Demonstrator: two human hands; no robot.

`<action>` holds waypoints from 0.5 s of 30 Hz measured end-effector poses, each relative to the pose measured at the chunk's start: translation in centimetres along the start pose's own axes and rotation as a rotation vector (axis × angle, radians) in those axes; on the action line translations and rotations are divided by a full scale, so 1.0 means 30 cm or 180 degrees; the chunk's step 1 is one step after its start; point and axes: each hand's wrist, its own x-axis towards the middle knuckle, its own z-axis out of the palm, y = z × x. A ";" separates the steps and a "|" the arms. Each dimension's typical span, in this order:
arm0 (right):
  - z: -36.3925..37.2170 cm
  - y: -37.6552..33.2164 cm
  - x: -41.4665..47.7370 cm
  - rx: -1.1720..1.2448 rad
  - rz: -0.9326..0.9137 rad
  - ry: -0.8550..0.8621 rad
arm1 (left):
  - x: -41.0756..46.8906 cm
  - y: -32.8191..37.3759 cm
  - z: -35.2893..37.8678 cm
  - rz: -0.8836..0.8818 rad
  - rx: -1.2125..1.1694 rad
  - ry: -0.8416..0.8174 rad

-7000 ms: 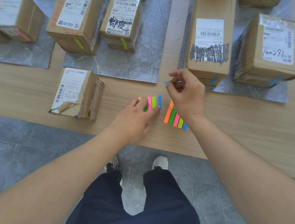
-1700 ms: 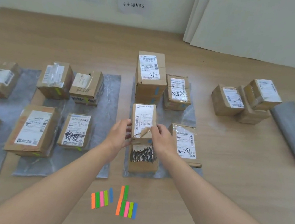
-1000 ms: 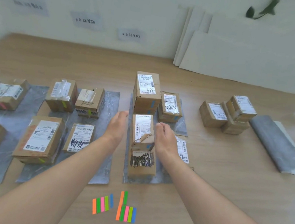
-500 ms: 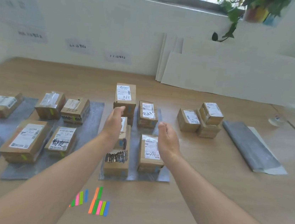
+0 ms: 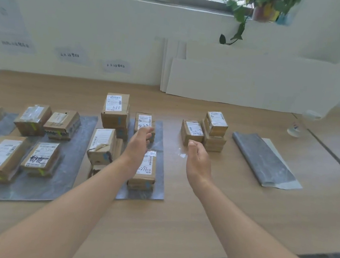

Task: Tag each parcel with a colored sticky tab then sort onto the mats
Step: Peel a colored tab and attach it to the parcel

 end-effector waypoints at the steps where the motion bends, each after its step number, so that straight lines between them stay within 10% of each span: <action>1: -0.012 -0.004 0.010 0.0014 0.0028 0.0026 | 0.007 0.005 0.014 0.0005 -0.0004 -0.0043; 15: 0.071 0.120 0.210 -0.0141 0.0338 0.0374 | 0.332 -0.054 0.089 -0.0321 -0.0066 -0.0419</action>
